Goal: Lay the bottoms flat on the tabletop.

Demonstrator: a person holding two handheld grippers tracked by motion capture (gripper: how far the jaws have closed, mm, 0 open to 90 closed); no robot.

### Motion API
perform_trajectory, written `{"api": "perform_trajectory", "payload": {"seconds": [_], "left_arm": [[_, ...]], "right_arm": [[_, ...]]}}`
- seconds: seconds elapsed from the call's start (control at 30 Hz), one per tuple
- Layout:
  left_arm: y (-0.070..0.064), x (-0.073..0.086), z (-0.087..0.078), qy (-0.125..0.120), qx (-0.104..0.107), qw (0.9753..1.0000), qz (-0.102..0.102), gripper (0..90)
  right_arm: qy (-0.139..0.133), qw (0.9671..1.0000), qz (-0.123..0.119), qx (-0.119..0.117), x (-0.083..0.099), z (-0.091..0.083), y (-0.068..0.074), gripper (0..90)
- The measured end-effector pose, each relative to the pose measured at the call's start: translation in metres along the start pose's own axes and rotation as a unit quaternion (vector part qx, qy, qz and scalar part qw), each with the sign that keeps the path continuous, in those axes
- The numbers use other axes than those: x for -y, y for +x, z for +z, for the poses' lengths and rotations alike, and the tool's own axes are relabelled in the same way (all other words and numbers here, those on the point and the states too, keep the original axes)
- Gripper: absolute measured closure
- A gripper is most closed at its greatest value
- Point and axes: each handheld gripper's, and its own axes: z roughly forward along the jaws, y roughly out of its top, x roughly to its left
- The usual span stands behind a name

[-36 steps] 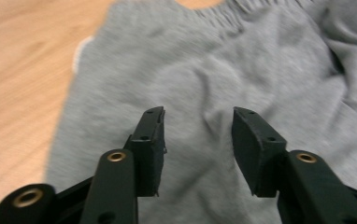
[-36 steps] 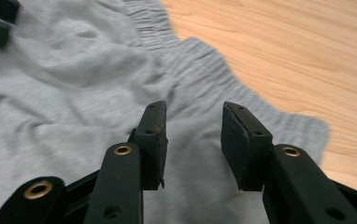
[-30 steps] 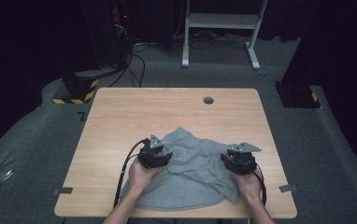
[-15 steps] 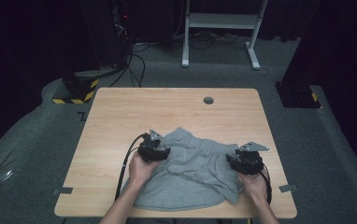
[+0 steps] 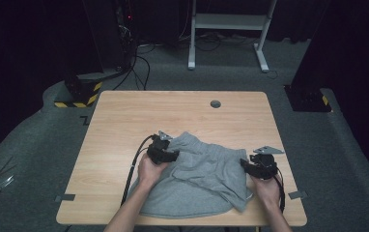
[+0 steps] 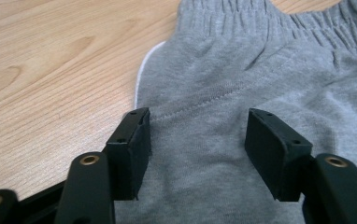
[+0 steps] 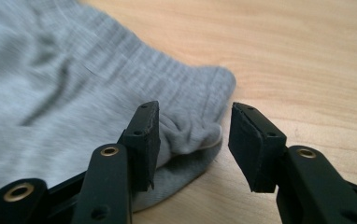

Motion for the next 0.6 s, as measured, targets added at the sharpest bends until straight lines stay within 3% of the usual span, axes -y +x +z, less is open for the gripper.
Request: {"api": "perform_trajectory", "payload": {"seconds": [0.13, 0.2, 0.3, 0.4, 0.6], "left_arm": [[-0.001, 0.0, 0.003, 0.007, 0.004, 1.0, 0.004, 46.0], [0.0, 0.001, 0.005, 0.006, 0.003, 1.0, 0.007, 49.5], [0.001, 0.0, 0.004, 0.009, 0.02, 0.9998, 0.004, 64.5], [0.0, 0.0, 0.001, 0.011, 0.021, 0.9995, 0.019, 76.8], [-0.003, -0.002, -0.013, -0.023, 0.008, 0.9988, 0.042, 81.1]], "right_arm": [[0.023, 0.9997, 0.005, -0.003, -0.001, 0.01, -0.002, 52.2], [0.028, 0.9995, 0.0, -0.012, -0.002, 0.013, -0.002, 58.4], [0.036, 0.9989, -0.021, -0.019, -0.003, 0.016, 0.001, 73.6], [0.042, 0.9983, -0.033, -0.022, -0.007, 0.015, 0.003, 79.0], [0.002, 0.9976, -0.069, -0.01, -0.02, 0.0, 0.012, 80.5]]}}
